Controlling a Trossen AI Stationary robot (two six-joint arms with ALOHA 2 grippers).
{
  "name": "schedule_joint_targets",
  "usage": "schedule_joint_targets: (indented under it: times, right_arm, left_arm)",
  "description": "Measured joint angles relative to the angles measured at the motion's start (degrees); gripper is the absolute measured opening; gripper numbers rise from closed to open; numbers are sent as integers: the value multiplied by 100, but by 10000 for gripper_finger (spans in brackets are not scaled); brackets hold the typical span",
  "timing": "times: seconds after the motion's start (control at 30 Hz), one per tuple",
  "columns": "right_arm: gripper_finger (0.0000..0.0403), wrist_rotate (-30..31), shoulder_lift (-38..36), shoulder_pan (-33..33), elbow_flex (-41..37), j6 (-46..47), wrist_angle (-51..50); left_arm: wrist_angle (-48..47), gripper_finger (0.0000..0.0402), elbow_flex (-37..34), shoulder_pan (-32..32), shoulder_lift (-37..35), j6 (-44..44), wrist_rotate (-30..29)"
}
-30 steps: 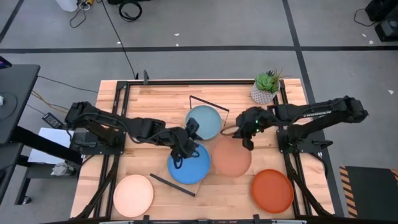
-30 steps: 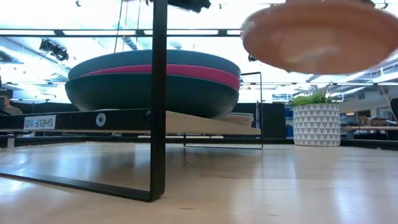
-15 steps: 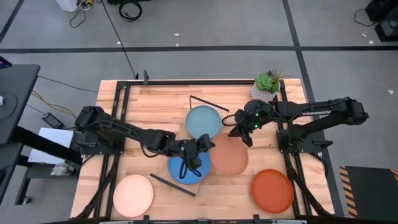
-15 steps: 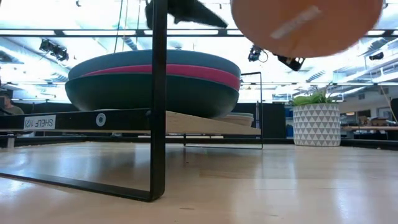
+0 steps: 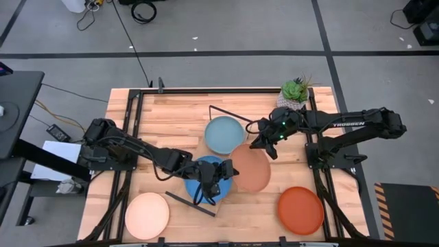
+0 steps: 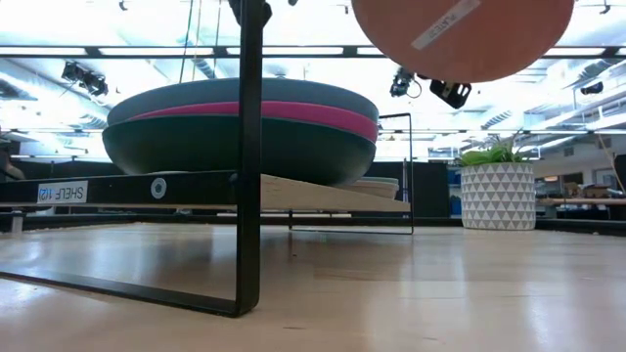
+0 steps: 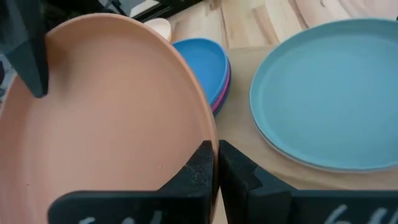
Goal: Place and stack plates onto a shelf
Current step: Stack the brown plate on top of the light blue plate
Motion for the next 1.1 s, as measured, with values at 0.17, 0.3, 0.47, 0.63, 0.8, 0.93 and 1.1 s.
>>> schedule_joint_targets:
  times: [0.17,0.3,0.47,0.63,0.8,0.93,1.1]
  right_arm:
    - [35,-288,0,-2,5,-53,69]
    - [70,-622,-14,5,7,48,305]
    - [112,-476,-136,-44,336,-71,378]
    - [128,-334,-380,-160,856,-754,418]
    - [130,-240,-805,-169,951,-1092,423]
    - [128,142,-1039,17,655,-1147,395]
    - [127,950,-1103,259,252,-1167,409]
  left_arm:
    - [-124,70,-5,-2,7,-48,5]
    - [-196,55,-12,-3,19,-162,113]
    - [-212,65,9,-3,-7,-639,183]
    - [-881,58,4,12,-81,-1581,187]
    - [-1912,58,3,170,-182,-2986,-101]
    - [-2488,61,0,489,-195,-4232,-199]
    - [-2633,62,0,1015,-82,-5087,-197]
